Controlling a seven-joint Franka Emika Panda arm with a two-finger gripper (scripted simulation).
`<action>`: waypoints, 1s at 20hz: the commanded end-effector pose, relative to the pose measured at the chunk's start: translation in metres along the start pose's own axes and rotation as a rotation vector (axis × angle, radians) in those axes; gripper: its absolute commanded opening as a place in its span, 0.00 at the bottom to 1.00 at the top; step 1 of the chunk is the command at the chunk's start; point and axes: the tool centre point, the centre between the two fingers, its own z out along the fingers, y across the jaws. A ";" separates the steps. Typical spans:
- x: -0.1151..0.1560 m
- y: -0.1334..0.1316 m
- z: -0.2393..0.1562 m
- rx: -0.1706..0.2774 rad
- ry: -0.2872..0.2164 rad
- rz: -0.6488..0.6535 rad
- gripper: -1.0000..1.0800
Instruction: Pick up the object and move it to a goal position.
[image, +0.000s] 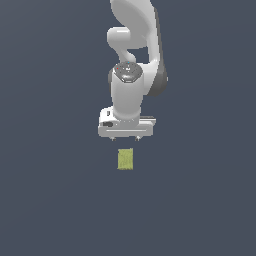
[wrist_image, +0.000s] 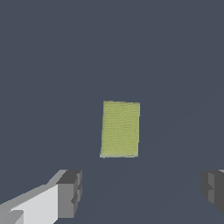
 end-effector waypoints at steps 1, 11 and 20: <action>0.000 0.000 0.000 0.000 0.000 0.000 0.96; 0.009 0.009 -0.014 0.001 0.028 -0.008 0.96; 0.009 0.008 -0.009 0.003 0.025 -0.007 0.96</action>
